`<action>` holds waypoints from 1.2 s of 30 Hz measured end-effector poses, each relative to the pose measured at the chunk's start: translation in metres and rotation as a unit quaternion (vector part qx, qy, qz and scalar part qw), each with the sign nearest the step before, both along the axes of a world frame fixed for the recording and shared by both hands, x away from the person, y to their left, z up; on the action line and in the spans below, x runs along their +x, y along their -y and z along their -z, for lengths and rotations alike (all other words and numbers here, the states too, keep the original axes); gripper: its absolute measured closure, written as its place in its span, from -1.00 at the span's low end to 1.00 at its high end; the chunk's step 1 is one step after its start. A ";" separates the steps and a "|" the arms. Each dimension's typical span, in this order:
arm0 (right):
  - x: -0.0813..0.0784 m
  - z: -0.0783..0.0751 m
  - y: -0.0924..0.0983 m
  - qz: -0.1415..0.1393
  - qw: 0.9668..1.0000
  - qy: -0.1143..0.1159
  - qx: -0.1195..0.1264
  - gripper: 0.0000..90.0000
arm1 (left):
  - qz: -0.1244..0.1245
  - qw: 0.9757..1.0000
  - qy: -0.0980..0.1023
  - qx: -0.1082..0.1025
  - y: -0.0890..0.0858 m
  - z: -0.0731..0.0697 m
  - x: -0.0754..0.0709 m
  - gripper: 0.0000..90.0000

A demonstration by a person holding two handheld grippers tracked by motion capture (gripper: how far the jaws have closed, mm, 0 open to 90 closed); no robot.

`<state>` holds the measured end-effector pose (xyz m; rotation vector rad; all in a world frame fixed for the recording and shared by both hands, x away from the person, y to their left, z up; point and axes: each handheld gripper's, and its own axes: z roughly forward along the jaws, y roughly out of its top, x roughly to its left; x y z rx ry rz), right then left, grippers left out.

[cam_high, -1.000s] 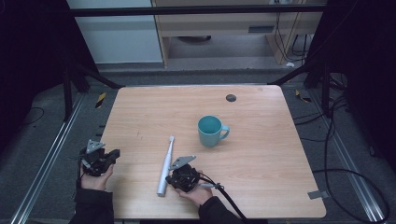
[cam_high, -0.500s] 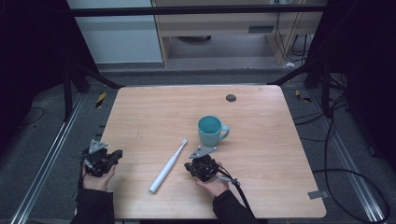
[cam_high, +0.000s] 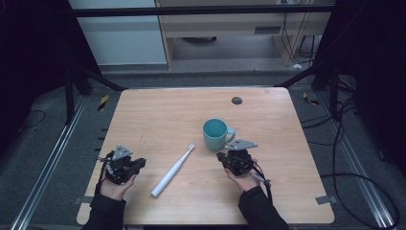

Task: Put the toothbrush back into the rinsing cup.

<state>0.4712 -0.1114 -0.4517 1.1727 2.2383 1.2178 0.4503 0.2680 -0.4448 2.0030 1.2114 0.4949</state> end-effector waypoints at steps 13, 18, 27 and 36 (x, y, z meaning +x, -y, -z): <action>-0.014 -0.002 0.087 0.094 0.995 0.029 0.009 0.64 | 0.016 1.000 0.002 -0.001 0.016 -0.003 0.001 0.78; -0.018 0.004 0.113 0.122 0.992 0.030 0.011 0.47 | 0.035 0.999 -0.009 0.000 0.023 -0.005 0.002 0.67; -0.021 0.003 0.132 0.146 0.989 0.037 0.001 0.19 | 0.066 0.997 -0.032 0.015 0.044 -0.003 0.005 0.39; -0.021 0.006 0.137 0.153 0.988 0.034 -0.017 0.05 | 0.094 0.993 -0.061 0.043 0.057 -0.003 0.008 0.05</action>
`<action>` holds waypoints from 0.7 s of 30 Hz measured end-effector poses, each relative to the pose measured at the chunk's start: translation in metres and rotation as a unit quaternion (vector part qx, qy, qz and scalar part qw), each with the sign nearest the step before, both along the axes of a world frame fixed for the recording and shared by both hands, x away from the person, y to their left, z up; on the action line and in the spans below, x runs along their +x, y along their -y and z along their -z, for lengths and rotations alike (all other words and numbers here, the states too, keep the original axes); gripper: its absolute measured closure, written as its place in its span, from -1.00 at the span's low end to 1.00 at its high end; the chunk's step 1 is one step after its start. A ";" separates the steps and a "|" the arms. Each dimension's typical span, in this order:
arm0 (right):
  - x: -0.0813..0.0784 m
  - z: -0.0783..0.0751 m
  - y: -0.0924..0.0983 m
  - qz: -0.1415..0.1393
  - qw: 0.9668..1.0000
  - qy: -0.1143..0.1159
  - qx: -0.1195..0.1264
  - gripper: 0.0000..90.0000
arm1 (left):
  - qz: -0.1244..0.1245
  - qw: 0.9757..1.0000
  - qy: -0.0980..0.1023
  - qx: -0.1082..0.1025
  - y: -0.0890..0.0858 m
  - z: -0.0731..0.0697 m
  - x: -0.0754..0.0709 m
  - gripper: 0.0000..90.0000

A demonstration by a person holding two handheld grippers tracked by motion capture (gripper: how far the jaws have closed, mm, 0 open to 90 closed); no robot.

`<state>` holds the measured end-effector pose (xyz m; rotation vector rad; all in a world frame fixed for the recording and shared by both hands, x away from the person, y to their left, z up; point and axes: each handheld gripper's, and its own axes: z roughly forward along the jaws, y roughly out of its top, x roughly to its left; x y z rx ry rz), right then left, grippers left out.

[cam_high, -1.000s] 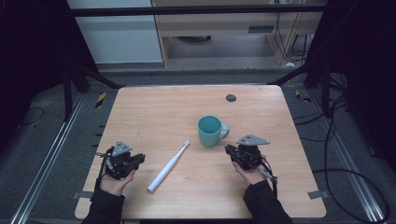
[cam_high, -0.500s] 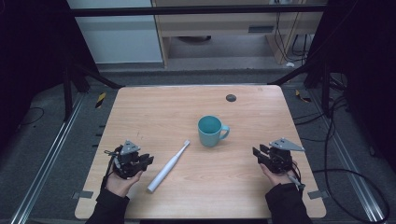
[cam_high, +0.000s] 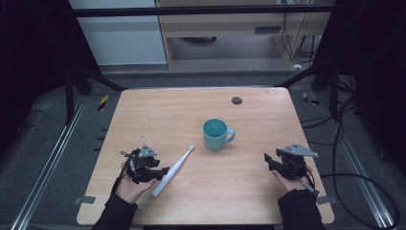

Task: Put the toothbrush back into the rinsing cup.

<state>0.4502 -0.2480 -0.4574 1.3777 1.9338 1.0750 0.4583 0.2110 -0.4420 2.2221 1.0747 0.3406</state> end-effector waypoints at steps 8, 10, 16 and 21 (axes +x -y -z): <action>0.001 0.001 -0.001 -0.004 1.000 -0.004 -0.012 0.02 | 0.023 0.998 -0.044 0.035 0.009 0.011 0.004 -0.04; 0.002 0.002 -0.001 -0.005 1.000 -0.006 -0.010 0.02 | 0.028 0.997 -0.053 0.044 0.011 0.013 0.005 0.00; 0.002 0.002 -0.001 -0.009 1.000 -0.012 -0.012 0.02 | 0.044 0.993 -0.086 0.072 0.017 0.013 0.011 0.04; 0.002 0.003 0.000 -0.010 1.000 -0.011 -0.015 0.02 | 0.051 0.990 -0.103 0.088 0.019 0.015 0.013 0.11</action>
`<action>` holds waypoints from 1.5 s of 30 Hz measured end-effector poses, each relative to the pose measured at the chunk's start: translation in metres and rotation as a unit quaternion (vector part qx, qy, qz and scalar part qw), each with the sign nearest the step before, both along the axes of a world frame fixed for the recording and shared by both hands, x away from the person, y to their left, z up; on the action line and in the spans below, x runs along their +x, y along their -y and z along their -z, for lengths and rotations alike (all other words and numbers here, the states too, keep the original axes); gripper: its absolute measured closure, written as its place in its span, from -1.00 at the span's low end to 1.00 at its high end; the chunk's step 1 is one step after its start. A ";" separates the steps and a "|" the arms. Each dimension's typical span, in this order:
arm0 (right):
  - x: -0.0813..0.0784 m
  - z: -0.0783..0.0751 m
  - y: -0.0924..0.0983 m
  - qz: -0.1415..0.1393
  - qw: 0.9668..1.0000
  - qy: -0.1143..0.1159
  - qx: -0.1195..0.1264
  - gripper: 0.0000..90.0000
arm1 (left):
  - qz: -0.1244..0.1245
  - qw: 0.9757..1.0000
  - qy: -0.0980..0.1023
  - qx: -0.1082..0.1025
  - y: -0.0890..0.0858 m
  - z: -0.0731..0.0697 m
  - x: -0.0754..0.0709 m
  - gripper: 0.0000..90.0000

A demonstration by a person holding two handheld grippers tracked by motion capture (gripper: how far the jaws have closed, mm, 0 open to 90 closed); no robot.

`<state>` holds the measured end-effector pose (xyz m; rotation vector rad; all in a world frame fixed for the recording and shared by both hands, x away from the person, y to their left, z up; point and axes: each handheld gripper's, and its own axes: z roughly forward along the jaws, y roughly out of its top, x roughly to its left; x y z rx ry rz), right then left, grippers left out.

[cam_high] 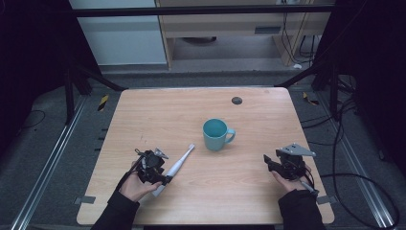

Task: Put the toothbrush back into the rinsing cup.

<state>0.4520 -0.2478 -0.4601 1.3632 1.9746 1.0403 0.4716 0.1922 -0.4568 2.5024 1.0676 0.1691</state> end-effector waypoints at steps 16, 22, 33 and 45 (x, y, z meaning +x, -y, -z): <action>0.003 0.001 0.000 -0.002 1.000 -0.008 -0.005 0.06 | 0.011 0.998 -0.036 0.044 0.013 0.008 0.005 0.34; 0.003 0.002 -0.002 -0.002 1.000 -0.011 -0.008 0.07 | 0.004 0.998 -0.041 0.048 0.013 0.009 0.007 0.40; 0.003 0.002 -0.002 -0.003 1.000 -0.013 -0.012 0.08 | -0.005 0.998 -0.046 0.047 0.014 0.008 0.007 0.47; 0.002 0.002 0.001 0.002 1.000 -0.012 -0.010 0.10 | -0.024 1.000 -0.003 0.018 -0.007 -0.014 0.000 0.47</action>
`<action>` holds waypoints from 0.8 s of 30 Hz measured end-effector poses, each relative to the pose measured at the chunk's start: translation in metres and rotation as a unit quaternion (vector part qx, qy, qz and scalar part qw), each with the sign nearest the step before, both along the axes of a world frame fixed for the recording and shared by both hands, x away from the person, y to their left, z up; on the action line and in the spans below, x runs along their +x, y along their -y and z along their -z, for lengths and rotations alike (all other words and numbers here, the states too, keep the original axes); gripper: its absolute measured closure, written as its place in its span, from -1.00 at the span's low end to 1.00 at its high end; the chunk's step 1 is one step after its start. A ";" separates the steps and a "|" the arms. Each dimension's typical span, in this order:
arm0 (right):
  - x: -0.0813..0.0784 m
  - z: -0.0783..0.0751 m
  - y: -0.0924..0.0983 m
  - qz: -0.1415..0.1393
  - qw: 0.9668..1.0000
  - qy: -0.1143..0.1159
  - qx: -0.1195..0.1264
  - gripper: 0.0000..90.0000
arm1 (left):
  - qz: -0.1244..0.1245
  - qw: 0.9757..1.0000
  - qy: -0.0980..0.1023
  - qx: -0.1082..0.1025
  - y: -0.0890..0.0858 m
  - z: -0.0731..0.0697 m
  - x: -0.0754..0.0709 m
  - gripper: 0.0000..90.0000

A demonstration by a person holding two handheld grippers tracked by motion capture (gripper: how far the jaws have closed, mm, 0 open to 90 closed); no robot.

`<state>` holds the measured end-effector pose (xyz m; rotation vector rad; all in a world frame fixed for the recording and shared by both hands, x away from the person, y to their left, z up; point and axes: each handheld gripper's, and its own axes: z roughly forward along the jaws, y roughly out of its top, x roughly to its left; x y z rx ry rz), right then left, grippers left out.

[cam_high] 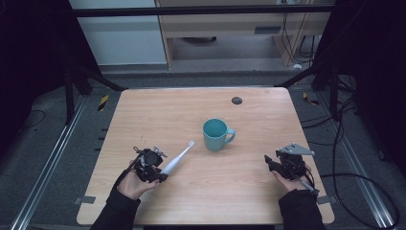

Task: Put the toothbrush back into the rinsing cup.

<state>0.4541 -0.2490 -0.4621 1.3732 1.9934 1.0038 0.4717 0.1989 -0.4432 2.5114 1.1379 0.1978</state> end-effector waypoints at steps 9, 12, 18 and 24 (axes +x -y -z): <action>0.000 0.000 0.001 0.003 1.000 0.002 0.000 0.10 | -0.024 0.999 0.026 -0.030 -0.018 -0.015 0.001 0.47; -0.001 -0.001 0.001 0.004 1.000 0.005 0.000 0.09 | -0.030 0.998 0.045 -0.043 -0.021 -0.021 0.000 0.47; -0.001 -0.001 0.002 0.006 1.000 0.008 0.003 0.07 | -0.042 0.993 0.088 -0.065 -0.025 -0.031 -0.001 0.47; -0.001 -0.001 0.002 0.010 1.000 0.010 0.005 0.05 | -0.053 0.988 0.118 -0.086 -0.029 -0.042 0.000 0.47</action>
